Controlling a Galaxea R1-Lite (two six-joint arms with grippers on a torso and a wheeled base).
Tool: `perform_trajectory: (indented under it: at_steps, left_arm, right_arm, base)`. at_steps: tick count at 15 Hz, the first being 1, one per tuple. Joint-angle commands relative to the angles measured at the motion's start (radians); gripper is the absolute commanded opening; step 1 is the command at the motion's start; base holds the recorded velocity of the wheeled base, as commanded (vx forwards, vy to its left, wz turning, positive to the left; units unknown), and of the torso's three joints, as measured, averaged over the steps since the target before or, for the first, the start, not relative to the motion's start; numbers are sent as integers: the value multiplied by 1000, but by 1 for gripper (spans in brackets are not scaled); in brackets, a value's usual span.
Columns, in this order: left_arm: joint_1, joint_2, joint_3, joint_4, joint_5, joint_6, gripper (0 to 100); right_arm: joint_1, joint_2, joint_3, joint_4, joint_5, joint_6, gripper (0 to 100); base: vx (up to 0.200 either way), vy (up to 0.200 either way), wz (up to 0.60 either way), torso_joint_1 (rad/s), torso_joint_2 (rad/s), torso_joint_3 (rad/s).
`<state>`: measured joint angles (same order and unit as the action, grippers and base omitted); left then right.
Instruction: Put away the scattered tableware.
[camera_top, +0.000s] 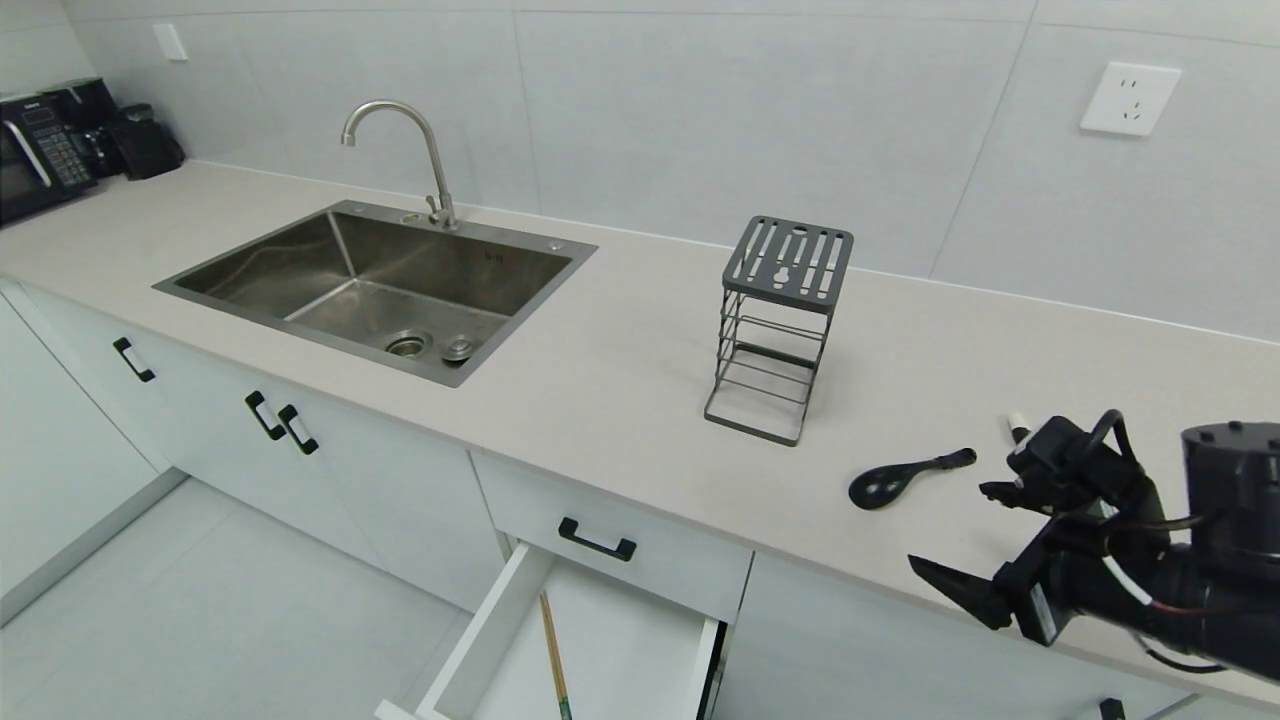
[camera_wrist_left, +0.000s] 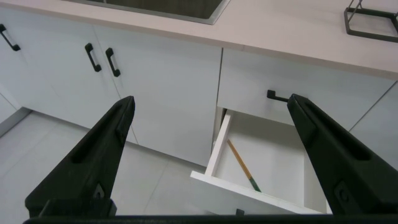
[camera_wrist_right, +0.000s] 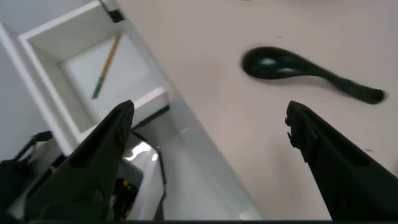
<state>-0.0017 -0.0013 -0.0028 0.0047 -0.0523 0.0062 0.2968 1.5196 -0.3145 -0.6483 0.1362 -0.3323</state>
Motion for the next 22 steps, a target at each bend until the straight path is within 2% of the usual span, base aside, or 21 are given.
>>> perform_trajectory:
  at_steps: [1, 6, 11, 13, 18, 22]
  left_arm:
    - [0, 1, 0, 0, 0, 0, 100]
    - [0, 1, 0, 0, 0, 0, 100]
    - [0, 1, 0, 0, 0, 0, 100]
    - [0, 1, 1, 0, 0, 0, 100]
    - [0, 1, 1, 0, 0, 0, 100]
    - [0, 1, 0, 0, 0, 0, 100]
  right_arm:
    - [-111, 73, -44, -4, 56, -54, 100]
    - [-191, 251, -172, -5, 95, -152, 100]
    - [-206, 390, -284, -11, 128, -185, 100]
    - [-219, 433, -327, -11, 187, -201, 100]
    - [-266, 481, -344, -11, 218, -218, 100]
    - [-269, 521, -370, -21, 249, -220, 100]
  base:
    - [0, 0, 0, 0, 0, 0]
    - [0, 0, 0, 0, 0, 0]
    - [0, 0, 0, 0, 0, 0]
    - [0, 0, 0, 0, 0, 0]
    - [0, 0, 0, 0, 0, 0]
    - [0, 0, 0, 0, 0, 0]
